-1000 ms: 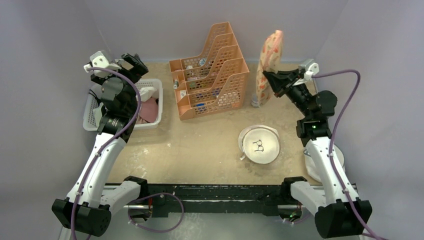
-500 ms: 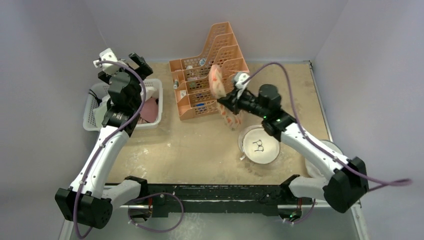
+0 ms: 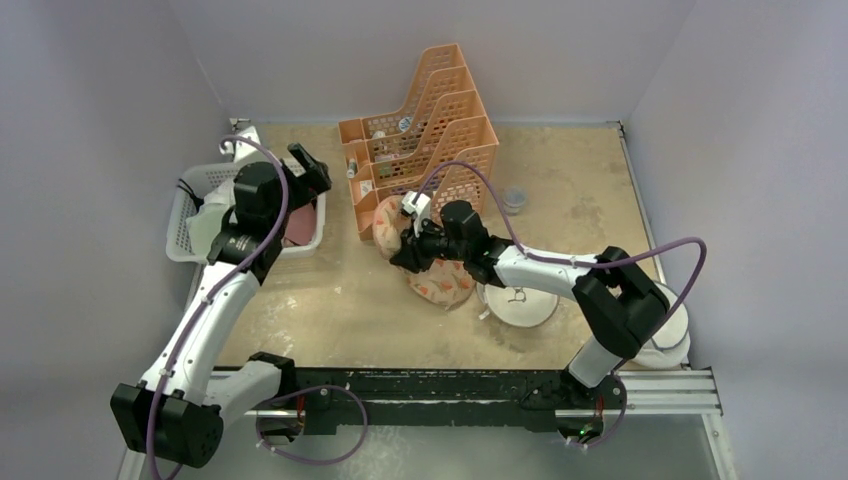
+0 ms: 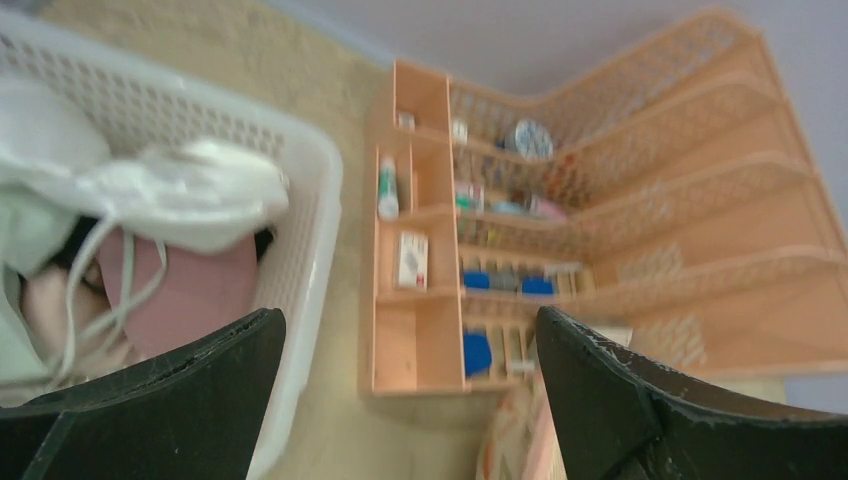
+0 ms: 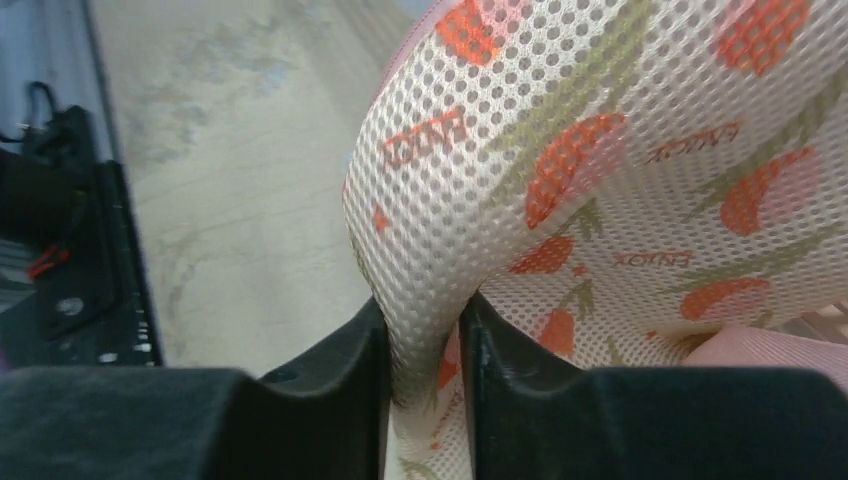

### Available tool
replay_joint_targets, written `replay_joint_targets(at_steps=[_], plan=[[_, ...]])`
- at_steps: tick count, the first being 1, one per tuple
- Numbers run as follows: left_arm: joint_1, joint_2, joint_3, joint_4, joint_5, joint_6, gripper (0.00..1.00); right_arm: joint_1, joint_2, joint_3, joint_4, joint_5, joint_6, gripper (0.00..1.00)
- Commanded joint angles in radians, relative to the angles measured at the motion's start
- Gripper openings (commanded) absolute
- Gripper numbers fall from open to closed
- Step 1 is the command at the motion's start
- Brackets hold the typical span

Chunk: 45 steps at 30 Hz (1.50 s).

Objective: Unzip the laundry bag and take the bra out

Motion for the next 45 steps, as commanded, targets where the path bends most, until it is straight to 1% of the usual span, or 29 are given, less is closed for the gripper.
replay_joint_targets(at_steps=[1,3,6,7,8,11,15,16,18,21,25,28,31,34,37,40,42,45], plan=[[0.008,-0.063,-0.054,-0.118,0.201,-0.082,0.95,0.000,-0.027,0.002,0.223,-0.209,0.117,0.37],[0.008,-0.081,-0.060,-0.198,0.218,-0.075,0.95,0.000,-0.023,0.017,0.237,-0.286,0.121,0.46],[0.008,-0.106,-0.085,-0.245,0.269,-0.085,0.95,0.000,-0.024,0.032,0.242,-0.360,0.120,0.60],[0.008,-0.112,-0.100,-0.246,0.295,-0.094,0.94,0.000,-0.035,0.032,0.232,-0.359,0.113,0.65],[0.007,-0.116,-0.117,-0.242,0.321,-0.103,0.94,0.000,-0.049,0.027,0.218,-0.339,0.105,0.69],[-0.004,-0.120,-0.180,-0.199,0.398,-0.140,0.92,-0.005,-0.113,0.003,0.141,-0.203,0.068,0.73],[-0.078,-0.095,-0.268,-0.115,0.441,-0.195,0.90,-0.043,-0.203,-0.050,0.015,-0.051,0.045,0.73],[-0.106,-0.085,-0.283,-0.094,0.436,-0.208,0.89,-0.060,-0.222,-0.068,-0.006,-0.017,0.047,0.74],[-0.180,-0.063,-0.309,-0.055,0.403,-0.229,0.89,-0.123,-0.262,-0.117,-0.025,-0.003,0.067,0.74],[-0.287,-0.026,-0.324,-0.021,0.324,-0.247,0.88,-0.206,-0.298,-0.176,-0.052,-0.006,0.085,0.74],[-0.440,0.037,-0.326,0.009,0.196,-0.252,0.88,-0.211,-0.301,-0.211,-0.101,0.035,0.094,0.73],[-0.536,0.103,-0.308,0.018,0.121,-0.249,0.85,-0.211,-0.296,-0.227,-0.111,0.091,0.125,0.71],[-0.629,0.119,-0.301,0.038,0.034,-0.239,0.84,-0.224,-0.309,-0.243,-0.115,0.138,0.169,0.70],[-0.677,0.106,-0.319,0.080,0.003,-0.233,0.84,-0.240,-0.345,-0.275,-0.092,0.119,0.204,0.69],[-0.690,0.089,-0.357,0.143,0.022,-0.226,0.85,-0.256,-0.359,-0.310,-0.048,-0.009,0.256,0.69],[-0.698,0.090,-0.378,0.195,0.048,-0.225,0.86,-0.258,-0.369,-0.369,-0.008,-0.079,0.327,0.68],[-0.707,0.094,-0.394,0.235,0.063,-0.225,0.87,-0.261,-0.393,-0.414,-0.002,-0.045,0.378,0.68],[-0.726,0.115,-0.408,0.282,0.073,-0.221,0.87,-0.283,-0.459,-0.477,-0.030,0.101,0.455,0.68]])
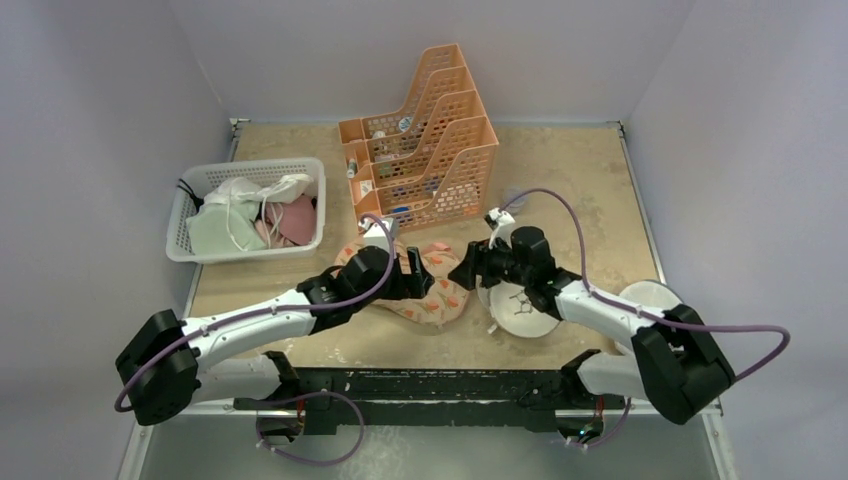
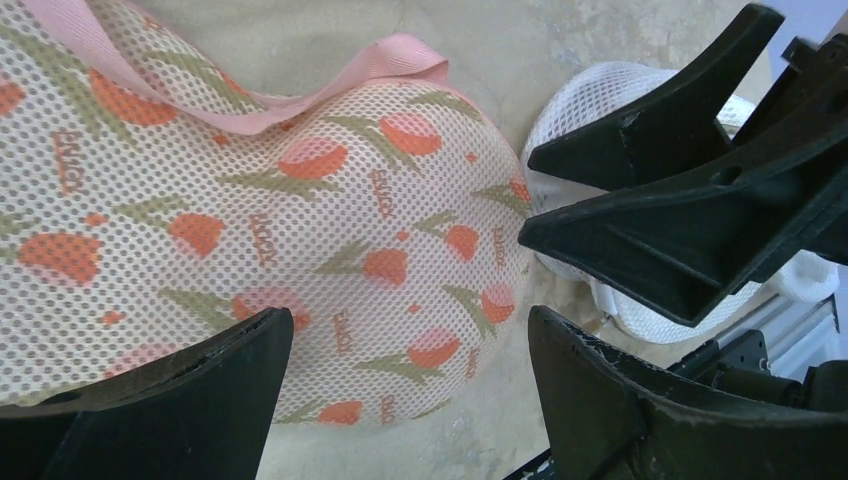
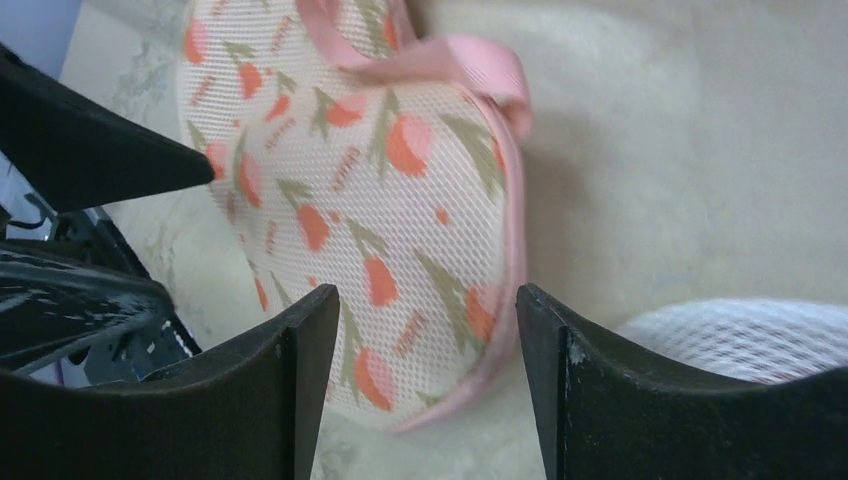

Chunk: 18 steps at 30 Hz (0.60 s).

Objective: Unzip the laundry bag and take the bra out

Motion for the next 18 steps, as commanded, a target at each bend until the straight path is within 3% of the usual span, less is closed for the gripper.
replay_joint_targets(at_steps=[1,5,8,13,18], plan=[[-0.032,0.014,-0.015,0.146,0.013,0.011,0.87,-0.045,-0.104,-0.080,0.011,0.137,0.154,0.68],[-0.075,0.065,0.023,0.133,-0.006,0.077,0.91,-0.169,-0.176,-0.117,-0.042,0.252,0.197,0.66],[-0.131,0.108,0.087,0.031,-0.100,0.158,0.92,-0.264,-0.222,-0.122,-0.060,0.251,0.182,0.65],[-0.275,0.215,0.193,-0.144,-0.275,0.312,0.91,-0.280,-0.289,-0.105,-0.017,0.129,0.086,0.67],[-0.420,0.331,0.264,-0.225,-0.443,0.397,0.82,-0.280,-0.341,-0.125,0.040,0.034,0.028,0.67]])
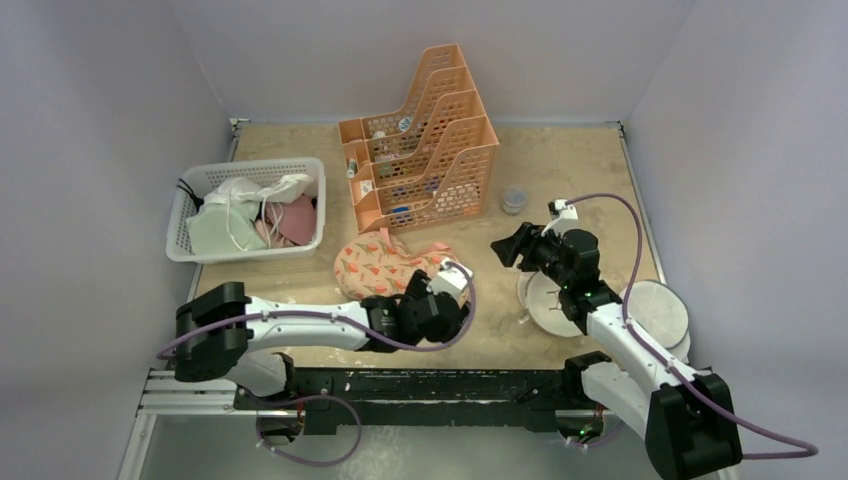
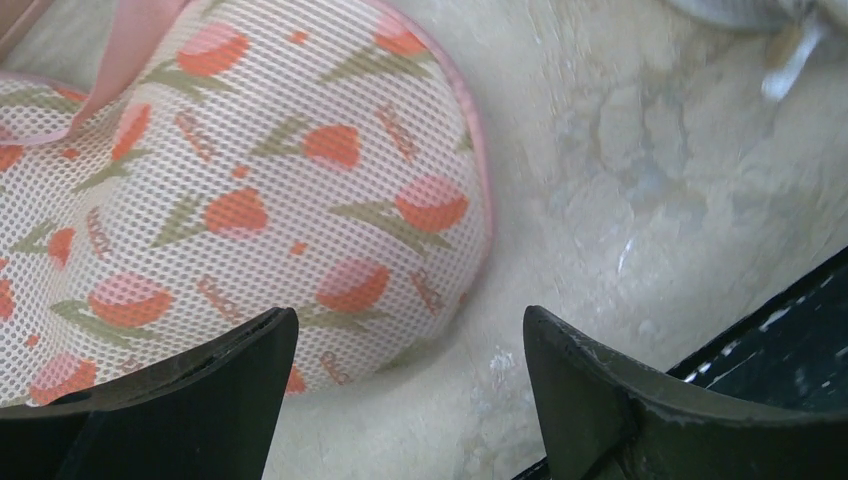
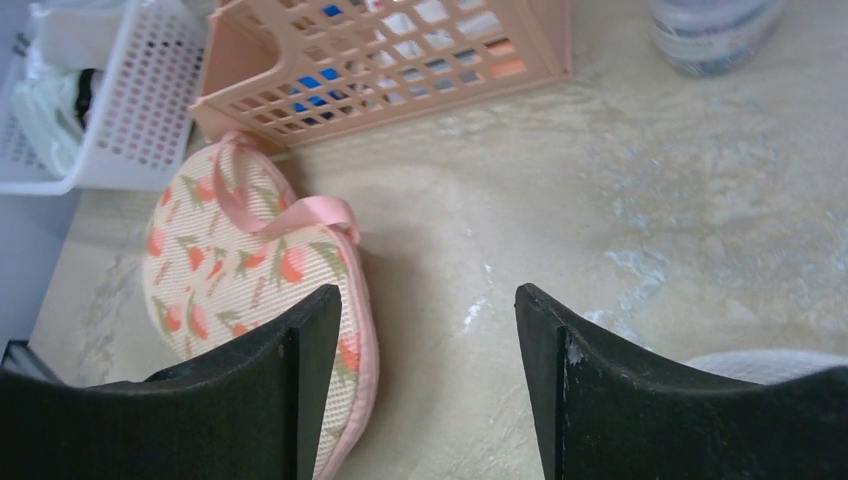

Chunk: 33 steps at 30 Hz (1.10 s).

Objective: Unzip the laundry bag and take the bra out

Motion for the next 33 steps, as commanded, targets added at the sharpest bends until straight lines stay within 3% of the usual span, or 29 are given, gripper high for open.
replay_joint_targets(at_steps=[1,7,17,28,33], plan=[[-0.100,0.076,0.073,-0.085,-0.191,0.136,0.81,0.002,-0.037,-0.008,0.090,-0.105,-0.069,0.67],[-0.192,0.159,0.114,-0.114,-0.293,0.205,0.80,0.002,-0.009,-0.014,0.122,-0.163,-0.079,0.67],[-0.227,0.229,0.108,-0.210,-0.397,0.249,0.78,0.002,0.012,-0.018,0.152,-0.178,-0.078,0.67],[-0.223,0.276,0.105,-0.112,-0.495,0.211,0.54,0.002,0.021,-0.010,0.153,-0.194,-0.082,0.67],[-0.196,0.239,0.082,-0.095,-0.468,0.126,0.36,0.002,0.012,0.003,0.155,-0.162,-0.114,0.67]])
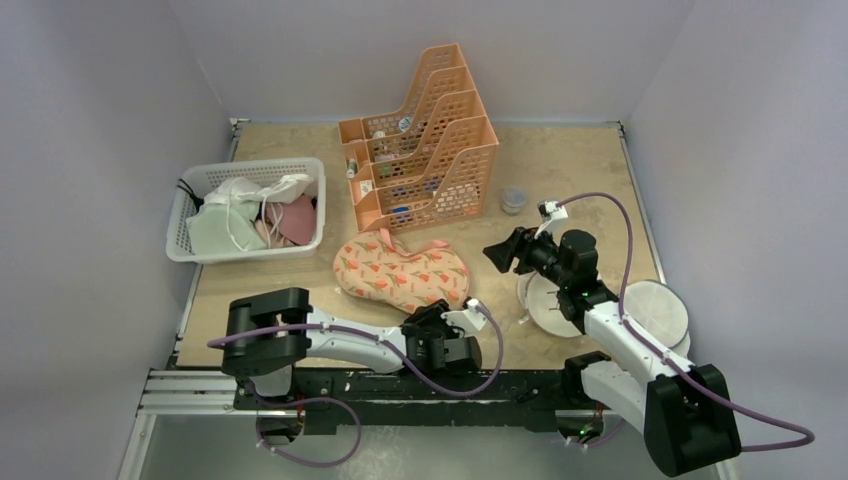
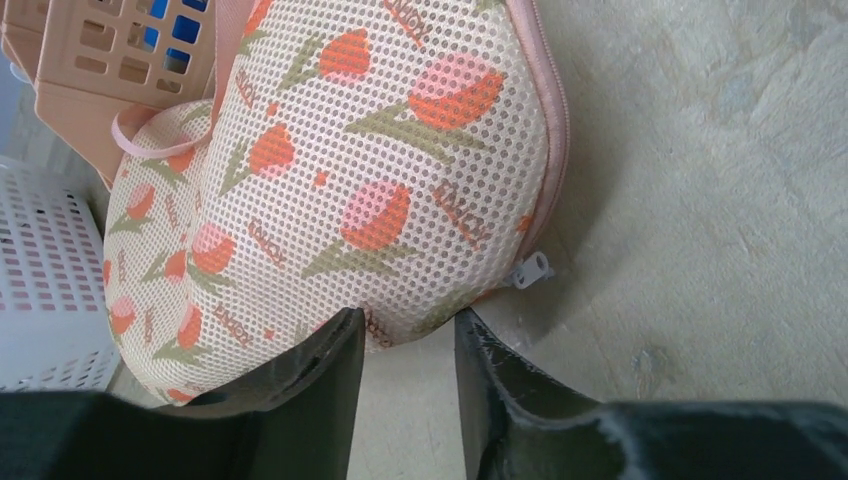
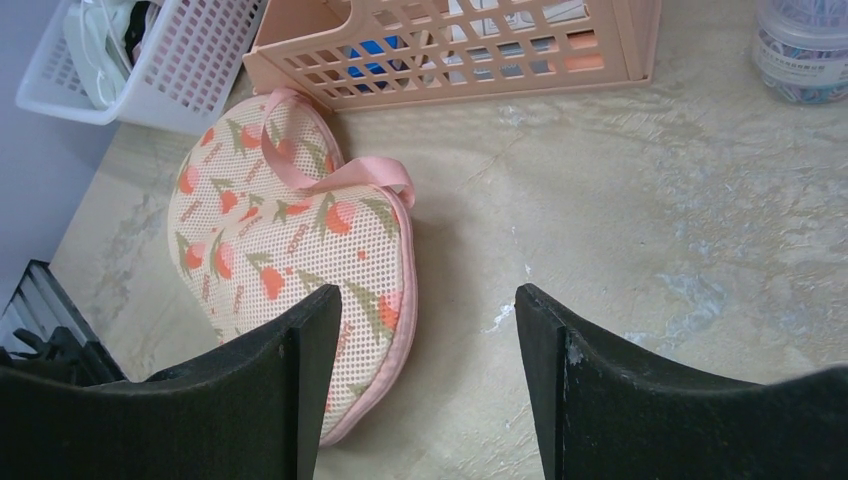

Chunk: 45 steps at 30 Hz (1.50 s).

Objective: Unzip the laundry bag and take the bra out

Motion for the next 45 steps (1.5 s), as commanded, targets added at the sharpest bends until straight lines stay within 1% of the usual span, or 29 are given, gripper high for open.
replay_joint_targets(at_steps=[1,7,11,12,14,18,23,27,30,36,39,45], plan=[[0.028,-0.052,-0.006,0.051,-0.018,-0.095,0.32,0.002,-0.011,0.025,0.057,0.002,-0.044,0.67],[0.096,-0.174,-0.064,0.054,0.048,-0.210,0.16,0.004,0.019,0.033,0.098,-0.062,-0.086,0.67],[0.171,-0.280,-0.120,0.079,0.117,-0.274,0.02,0.017,0.049,0.040,0.124,-0.110,-0.111,0.67],[0.191,-0.302,-0.129,0.081,0.129,-0.285,0.00,0.030,0.057,0.044,0.127,-0.114,-0.119,0.67],[0.225,-0.340,-0.139,0.081,0.153,-0.301,0.00,0.080,0.075,0.067,0.118,-0.096,-0.146,0.67],[0.289,-0.393,-0.140,0.074,0.199,-0.329,0.00,0.235,0.122,0.114,0.093,-0.018,-0.191,0.67],[0.358,-0.431,-0.149,0.085,0.269,-0.359,0.00,0.337,0.142,0.099,0.133,-0.003,-0.186,0.64],[0.391,-0.431,-0.143,0.092,0.308,-0.366,0.00,0.445,0.157,0.108,0.132,0.050,-0.213,0.59],[0.399,-0.428,-0.136,0.092,0.321,-0.367,0.00,0.518,0.181,0.127,0.114,0.152,-0.223,0.53],[0.413,-0.438,-0.140,0.094,0.323,-0.376,0.00,0.570,0.294,0.192,0.111,0.186,-0.213,0.40],[0.418,-0.445,-0.144,0.100,0.329,-0.379,0.00,0.609,0.336,0.218,0.130,0.211,-0.198,0.38],[0.420,-0.445,-0.152,0.110,0.341,-0.383,0.00,0.677,0.394,0.270,0.104,0.358,-0.142,0.39]])
